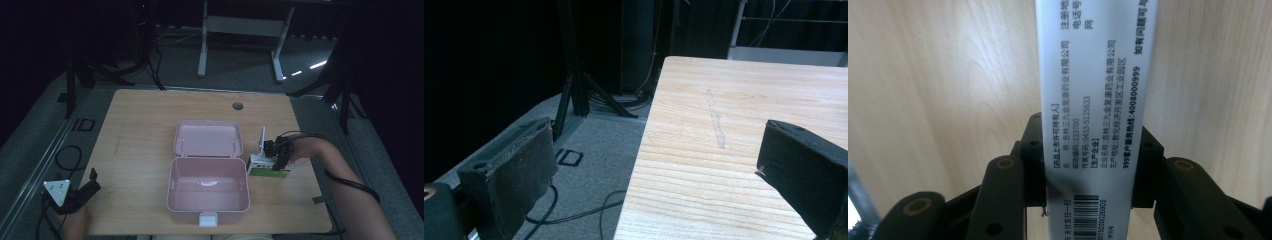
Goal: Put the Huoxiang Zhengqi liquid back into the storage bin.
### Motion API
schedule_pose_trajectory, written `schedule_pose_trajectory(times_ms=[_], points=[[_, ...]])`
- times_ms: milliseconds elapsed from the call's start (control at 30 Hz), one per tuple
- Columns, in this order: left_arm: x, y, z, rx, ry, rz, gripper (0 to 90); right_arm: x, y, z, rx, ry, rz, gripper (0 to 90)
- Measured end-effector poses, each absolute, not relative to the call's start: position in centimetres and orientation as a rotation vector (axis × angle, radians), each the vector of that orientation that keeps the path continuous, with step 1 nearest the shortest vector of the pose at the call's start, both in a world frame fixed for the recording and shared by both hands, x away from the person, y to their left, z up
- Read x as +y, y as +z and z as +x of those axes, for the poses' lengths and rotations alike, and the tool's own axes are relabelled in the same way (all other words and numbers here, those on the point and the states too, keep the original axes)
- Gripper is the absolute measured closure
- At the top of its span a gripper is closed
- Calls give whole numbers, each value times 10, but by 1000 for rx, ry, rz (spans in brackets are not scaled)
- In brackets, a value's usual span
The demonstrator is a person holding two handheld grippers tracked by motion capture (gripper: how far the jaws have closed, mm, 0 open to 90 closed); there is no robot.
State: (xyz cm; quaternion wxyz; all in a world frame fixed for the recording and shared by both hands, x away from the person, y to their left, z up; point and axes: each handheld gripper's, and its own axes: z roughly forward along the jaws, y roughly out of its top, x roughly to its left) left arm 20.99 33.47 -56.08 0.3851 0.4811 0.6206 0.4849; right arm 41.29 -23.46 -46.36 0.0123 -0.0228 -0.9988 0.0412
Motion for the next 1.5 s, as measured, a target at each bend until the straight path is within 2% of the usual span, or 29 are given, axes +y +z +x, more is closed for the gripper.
schedule_pose_trajectory(times_ms=[567, 1233, 1500], points=[[334, -561, 210, 1586, 1241, 1223, 26, -237, -445, 381, -3090, 102, -44, 618], [334, -561, 210, 1588, 1248, 1218, 26, -251, -454, 316, -3122, 96, 57, 618], [334, -561, 210, 1591, 1249, 1217, 26, -259, -454, 301, -3115, 85, 25, 618]])
